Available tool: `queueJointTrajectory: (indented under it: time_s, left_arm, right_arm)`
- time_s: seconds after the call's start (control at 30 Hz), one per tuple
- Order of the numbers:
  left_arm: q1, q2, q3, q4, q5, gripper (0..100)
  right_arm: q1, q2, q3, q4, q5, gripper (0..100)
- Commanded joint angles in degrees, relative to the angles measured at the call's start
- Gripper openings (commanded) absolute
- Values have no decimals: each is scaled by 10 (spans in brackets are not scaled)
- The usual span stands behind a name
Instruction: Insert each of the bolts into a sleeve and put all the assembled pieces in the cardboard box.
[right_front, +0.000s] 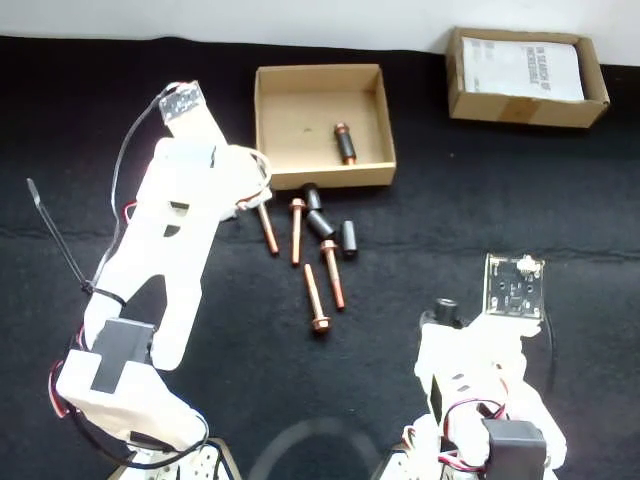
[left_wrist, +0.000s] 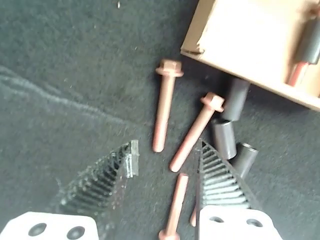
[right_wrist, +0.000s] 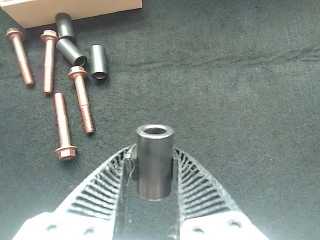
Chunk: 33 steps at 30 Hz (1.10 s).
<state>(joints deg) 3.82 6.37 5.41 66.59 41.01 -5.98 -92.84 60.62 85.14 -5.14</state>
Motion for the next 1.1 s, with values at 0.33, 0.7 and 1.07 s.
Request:
queueJointTrajectory:
  time_s: [0.33,0.7,1.07]
  left_arm:
    - [7,97,-9,-76,-23,193]
    - [7,127,-9,-154,-42,193]
    - [3,175,-10,-190,-57,189]
  right_arm:
    - [6,-7,-7,-10,0,6]
    - [6,-7,-7,-10,0,6]
    - [6,-7,-7,-10,0,6]
